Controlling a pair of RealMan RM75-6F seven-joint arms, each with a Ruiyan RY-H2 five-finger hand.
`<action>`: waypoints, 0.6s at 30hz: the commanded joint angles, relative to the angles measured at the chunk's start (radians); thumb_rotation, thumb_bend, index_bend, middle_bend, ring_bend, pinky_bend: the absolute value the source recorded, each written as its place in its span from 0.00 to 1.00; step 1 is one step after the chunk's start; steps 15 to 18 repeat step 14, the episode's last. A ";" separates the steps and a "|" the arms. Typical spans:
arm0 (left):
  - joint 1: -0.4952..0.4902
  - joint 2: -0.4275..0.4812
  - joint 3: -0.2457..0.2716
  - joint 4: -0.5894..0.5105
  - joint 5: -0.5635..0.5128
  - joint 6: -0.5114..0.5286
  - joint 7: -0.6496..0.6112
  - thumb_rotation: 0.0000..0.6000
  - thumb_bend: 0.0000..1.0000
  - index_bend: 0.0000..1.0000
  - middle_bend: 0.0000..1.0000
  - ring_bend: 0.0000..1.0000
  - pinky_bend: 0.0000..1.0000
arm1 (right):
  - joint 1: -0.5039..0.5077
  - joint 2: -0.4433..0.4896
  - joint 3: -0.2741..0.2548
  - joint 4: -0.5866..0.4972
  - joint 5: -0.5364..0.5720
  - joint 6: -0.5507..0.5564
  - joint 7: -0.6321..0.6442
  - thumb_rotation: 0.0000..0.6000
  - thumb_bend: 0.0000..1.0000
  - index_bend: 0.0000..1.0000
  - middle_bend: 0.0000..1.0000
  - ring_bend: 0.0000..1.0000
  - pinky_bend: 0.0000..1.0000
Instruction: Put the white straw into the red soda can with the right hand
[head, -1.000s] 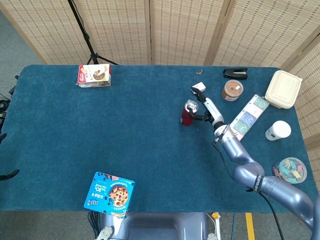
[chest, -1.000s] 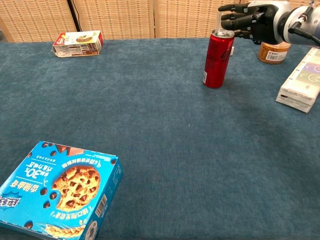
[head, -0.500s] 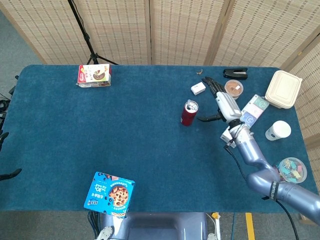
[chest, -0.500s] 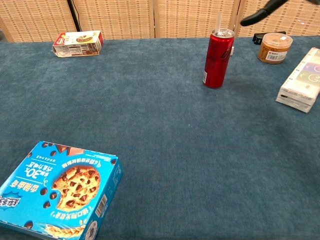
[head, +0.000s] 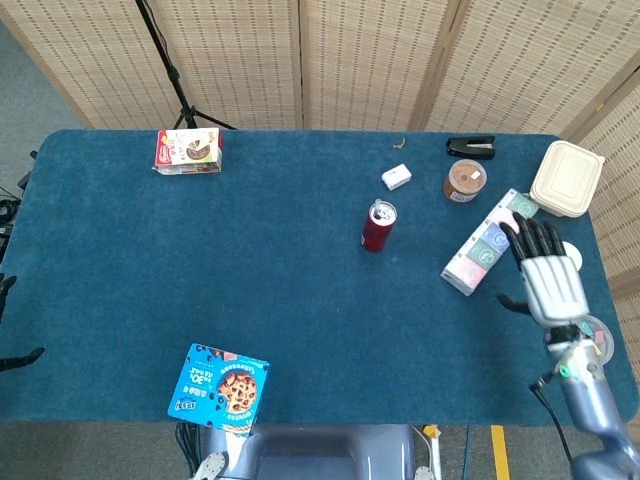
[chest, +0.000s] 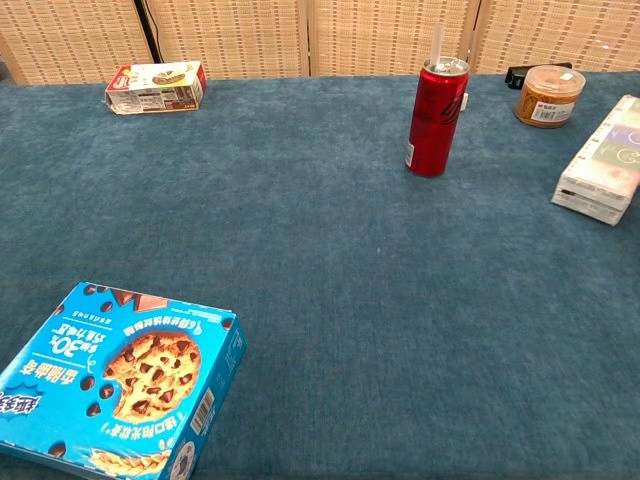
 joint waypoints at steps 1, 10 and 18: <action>0.013 -0.016 0.021 0.001 0.012 0.010 0.041 1.00 0.00 0.00 0.00 0.00 0.00 | -0.098 -0.031 -0.081 0.055 -0.069 0.092 0.040 1.00 0.00 0.00 0.00 0.00 0.00; 0.059 -0.010 0.047 -0.012 0.088 0.110 0.065 1.00 0.00 0.00 0.00 0.00 0.00 | -0.164 -0.053 -0.124 0.106 -0.151 0.158 0.090 1.00 0.00 0.00 0.00 0.00 0.00; 0.070 -0.008 0.058 -0.011 0.114 0.125 0.053 1.00 0.00 0.00 0.00 0.00 0.00 | -0.177 -0.040 -0.123 0.086 -0.168 0.174 0.108 1.00 0.00 0.00 0.00 0.00 0.00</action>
